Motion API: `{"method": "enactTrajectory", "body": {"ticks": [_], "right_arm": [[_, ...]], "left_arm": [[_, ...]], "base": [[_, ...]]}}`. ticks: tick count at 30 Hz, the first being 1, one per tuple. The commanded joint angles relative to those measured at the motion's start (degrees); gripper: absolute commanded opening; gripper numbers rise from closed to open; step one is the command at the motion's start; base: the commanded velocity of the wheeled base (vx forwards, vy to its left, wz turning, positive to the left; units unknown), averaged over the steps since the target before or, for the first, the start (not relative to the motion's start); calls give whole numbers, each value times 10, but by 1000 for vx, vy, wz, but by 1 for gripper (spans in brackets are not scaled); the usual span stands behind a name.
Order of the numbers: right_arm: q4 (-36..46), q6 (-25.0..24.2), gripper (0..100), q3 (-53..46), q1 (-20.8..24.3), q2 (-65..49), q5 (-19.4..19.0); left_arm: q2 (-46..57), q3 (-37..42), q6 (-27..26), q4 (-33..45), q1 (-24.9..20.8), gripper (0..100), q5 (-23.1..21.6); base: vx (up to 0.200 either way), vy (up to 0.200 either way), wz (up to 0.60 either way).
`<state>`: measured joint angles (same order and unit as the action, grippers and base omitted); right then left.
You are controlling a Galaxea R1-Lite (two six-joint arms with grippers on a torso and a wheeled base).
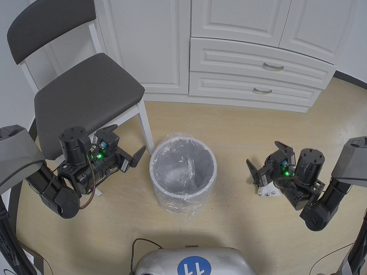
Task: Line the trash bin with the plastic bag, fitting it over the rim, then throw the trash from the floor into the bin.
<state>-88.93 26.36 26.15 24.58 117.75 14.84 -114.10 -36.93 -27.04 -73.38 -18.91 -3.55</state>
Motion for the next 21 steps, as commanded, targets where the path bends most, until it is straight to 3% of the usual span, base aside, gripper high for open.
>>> {"method": "enactTrajectory", "body": {"ticks": [1, 3, 6, 9, 13, 15, 16, 17, 21], "right_arm": [[16, -20, 100, 114, -91, 33, 15], [88, -56, 100, 168, -129, 49, 15], [192, -110, 100, 216, -147, 55, 15], [411, -217, 100, 317, -171, 72, 8], [617, -315, 100, 453, -196, 118, -17], [655, -335, 100, 484, -203, 131, -28], [732, -370, 100, 556, -219, 176, -60], [755, -380, 100, 583, -226, 196, -69], [794, -403, 100, 674, -244, 286, -74]], "left_arm": [[7, -81, 86, -13, -50, 100, 95], [8, -111, 106, -1, -51, 100, 115], [13, -119, 116, 9, -50, 100, 118], [17, -123, 122, 11, -49, 100, 119], [21, -128, 123, 12, -46, 100, 119], [22, -128, 123, 12, -46, 100, 119], [24, -128, 122, 12, -46, 100, 119], [24, -128, 122, 12, -46, 100, 119], [23, -128, 122, 13, -46, 100, 120]], "base": [[0, 0, 0], [0, 0, 0], [0, 0, 0], [0, 0, 0], [0, 0, 0], [0, 0, 0], [0, 0, 0], [0, 0, 0], [0, 0, 0]]}}
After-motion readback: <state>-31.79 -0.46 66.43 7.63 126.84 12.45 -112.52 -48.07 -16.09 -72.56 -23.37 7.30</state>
